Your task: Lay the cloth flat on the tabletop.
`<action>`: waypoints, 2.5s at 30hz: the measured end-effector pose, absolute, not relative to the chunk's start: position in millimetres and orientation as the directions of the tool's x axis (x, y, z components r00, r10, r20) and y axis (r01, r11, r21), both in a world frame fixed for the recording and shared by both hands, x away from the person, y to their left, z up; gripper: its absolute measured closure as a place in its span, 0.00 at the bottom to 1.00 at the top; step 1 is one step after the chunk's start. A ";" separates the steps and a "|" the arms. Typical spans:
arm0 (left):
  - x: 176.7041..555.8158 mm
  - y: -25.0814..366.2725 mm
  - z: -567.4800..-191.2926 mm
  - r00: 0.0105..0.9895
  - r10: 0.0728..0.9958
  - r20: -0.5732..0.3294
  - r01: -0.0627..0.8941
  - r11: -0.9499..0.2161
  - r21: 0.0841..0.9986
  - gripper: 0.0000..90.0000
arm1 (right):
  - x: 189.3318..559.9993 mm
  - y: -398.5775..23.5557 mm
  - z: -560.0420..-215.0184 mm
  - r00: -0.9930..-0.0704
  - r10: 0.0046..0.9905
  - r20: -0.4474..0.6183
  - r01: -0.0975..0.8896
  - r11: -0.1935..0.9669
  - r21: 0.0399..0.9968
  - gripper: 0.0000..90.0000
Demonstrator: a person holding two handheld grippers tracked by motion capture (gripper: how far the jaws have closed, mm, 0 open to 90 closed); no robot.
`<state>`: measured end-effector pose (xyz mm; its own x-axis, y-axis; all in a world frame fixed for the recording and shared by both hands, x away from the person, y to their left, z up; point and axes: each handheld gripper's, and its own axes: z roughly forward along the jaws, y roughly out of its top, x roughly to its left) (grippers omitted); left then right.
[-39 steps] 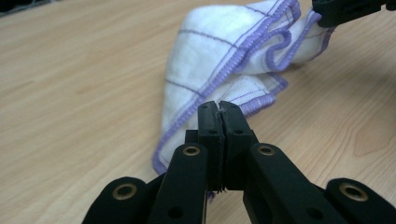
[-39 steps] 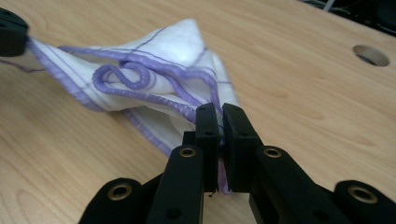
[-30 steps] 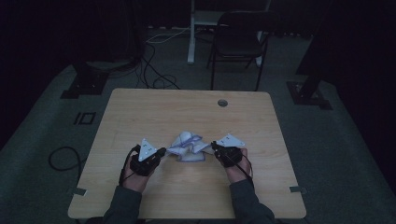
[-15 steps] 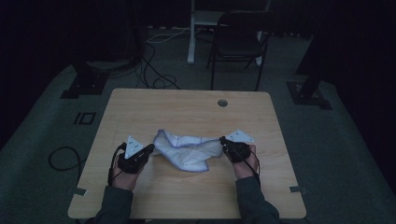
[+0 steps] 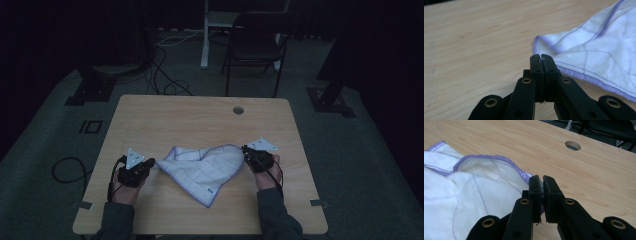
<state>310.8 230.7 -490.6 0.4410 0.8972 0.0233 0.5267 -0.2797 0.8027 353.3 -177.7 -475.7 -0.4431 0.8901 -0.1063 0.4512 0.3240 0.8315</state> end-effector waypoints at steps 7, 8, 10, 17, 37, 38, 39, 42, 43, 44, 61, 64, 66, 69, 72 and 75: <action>313.0 230.1 -495.9 0.458 0.889 -0.008 0.546 -0.274 0.791 0.96 | 356.8 -180.4 -481.4 -0.430 0.896 -0.108 0.473 0.326 0.818 0.96; 312.6 229.6 -494.0 0.460 0.888 -0.003 0.540 -0.277 0.795 0.90 | 357.3 -180.4 -482.2 -0.430 0.896 -0.109 0.476 0.327 0.816 0.96; 311.7 229.5 -491.3 0.462 0.887 -0.006 0.527 -0.269 0.806 0.83 | 358.3 -179.7 -484.4 -0.443 0.890 -0.105 0.492 0.340 0.801 0.87; 315.3 222.5 -490.3 0.472 0.881 0.015 0.518 -0.291 0.805 0.81 | 347.7 -165.9 -487.2 -0.460 0.879 -0.127 0.478 0.365 0.799 0.73; 338.8 178.8 -514.9 0.584 0.810 0.046 0.513 -0.413 0.752 0.77 | 323.2 -126.7 -512.9 -0.600 0.794 -0.099 0.455 0.441 0.773 0.70; 339.6 177.2 -516.2 0.587 0.808 0.048 0.515 -0.419 0.748 0.77 | 322.6 -125.5 -513.6 -0.604 0.791 -0.097 0.455 0.442 0.774 0.70; 340.5 175.7 -517.6 0.589 0.807 0.048 0.517 -0.421 0.745 0.77 | 321.6 -124.2 -514.4 -0.608 0.788 -0.096 0.454 0.444 0.773 0.70; 343.3 171.7 -522.0 0.598 0.800 0.050 0.523 -0.436 0.732 0.77 | 318.8 -120.7 -516.6 -0.624 0.775 -0.100 0.445 0.458 0.770 0.70; 344.0 170.4 -523.5 0.600 0.798 0.047 0.525 -0.438 0.730 0.77 | 318.2 -119.9 -517.1 -0.626 0.774 -0.099 0.445 0.458 0.769 0.70; 344.7 169.1 -524.9 0.603 0.796 0.047 0.527 -0.442 0.726 0.77 | 317.5 -119.2 -517.6 -0.630 0.771 -0.098 0.444 0.461 0.768 0.70; 359.6 149.3 -533.4 0.637 0.770 0.037 0.544 -0.483 0.686 0.74 | 307.6 -105.5 -529.6 -0.686 0.723 -0.076 0.432 0.489 0.757 0.69; 364.9 145.9 -531.4 0.632 0.774 0.037 0.545 -0.477 0.690 0.89 | 305.7 -101.6 -532.1 -0.698 0.712 -0.074 0.429 0.499 0.753 0.69; 367.6 144.1 -529.0 0.633 0.774 0.030 0.544 -0.472 0.694 0.93 | 305.4 -100.4 -532.8 -0.704 0.706 -0.077 0.426 0.506 0.750 0.69; 370.5 141.0 -523.2 0.642 0.765 0.043 0.529 -0.483 0.698 0.97 | 304.1 -98.0 -535.6 -0.712 0.698 -0.075 0.425 0.514 0.745 0.69; 375.4 139.1 -516.9 0.641 0.766 0.050 0.516 -0.478 0.711 0.98 | 303.3 -97.4 -539.1 -0.719 0.691 -0.076 0.425 0.524 0.738 0.69; 382.4 138.8 -512.2 0.630 0.775 0.048 0.513 -0.462 0.723 0.98 | 302.3 -97.1 -541.2 -0.720 0.690 -0.073 0.430 0.527 0.733 0.69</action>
<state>382.4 138.8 -512.2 0.6302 0.7749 0.0481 0.5129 -0.4620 0.7235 302.3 -97.1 -541.2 -0.7201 0.6900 -0.0731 0.4302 0.5266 0.7332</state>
